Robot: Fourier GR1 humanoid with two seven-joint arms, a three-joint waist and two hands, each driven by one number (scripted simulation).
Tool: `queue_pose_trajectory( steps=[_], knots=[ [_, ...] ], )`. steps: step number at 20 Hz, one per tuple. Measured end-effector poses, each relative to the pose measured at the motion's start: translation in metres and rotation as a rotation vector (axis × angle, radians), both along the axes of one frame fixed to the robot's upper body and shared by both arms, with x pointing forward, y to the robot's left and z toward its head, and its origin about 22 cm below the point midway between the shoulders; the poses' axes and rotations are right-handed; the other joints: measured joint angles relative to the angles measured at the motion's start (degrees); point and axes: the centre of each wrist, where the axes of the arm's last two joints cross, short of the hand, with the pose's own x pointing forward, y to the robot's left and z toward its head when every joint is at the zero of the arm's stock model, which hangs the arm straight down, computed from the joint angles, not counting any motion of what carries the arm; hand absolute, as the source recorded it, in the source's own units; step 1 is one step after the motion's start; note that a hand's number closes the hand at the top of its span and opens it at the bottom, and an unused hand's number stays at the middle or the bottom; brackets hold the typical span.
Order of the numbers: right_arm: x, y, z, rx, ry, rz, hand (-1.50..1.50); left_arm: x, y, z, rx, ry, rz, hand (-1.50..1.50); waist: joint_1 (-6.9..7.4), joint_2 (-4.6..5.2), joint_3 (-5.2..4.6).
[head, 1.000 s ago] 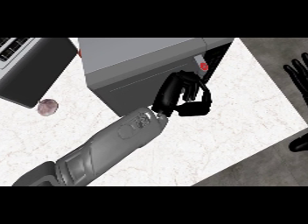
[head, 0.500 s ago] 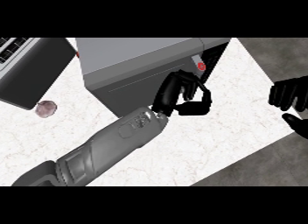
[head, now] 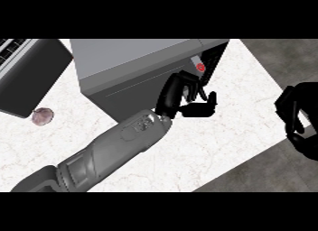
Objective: Pick up the milk, place it into the microwave and close the microwave
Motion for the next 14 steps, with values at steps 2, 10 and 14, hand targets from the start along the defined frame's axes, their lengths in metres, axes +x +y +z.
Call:
queue_pose_trajectory(
  steps=[2,10,14],
  knots=[
    [-0.002,0.005,0.003,0.000,-0.005,0.025,1.50,0.001,0.001,0.000,-0.005,0.004,0.018,1.50,-0.38,-0.11,0.01],
    [-0.011,0.019,0.008,0.000,-0.012,0.097,1.50,0.000,0.004,-0.001,-0.028,0.000,0.068,1.50,-1.40,-0.13,0.01],
    [-0.015,0.025,0.011,-0.003,-0.017,0.126,1.50,0.000,0.005,-0.002,-0.032,-0.001,0.088,1.50,-1.81,-0.18,-0.01]
  ],
)
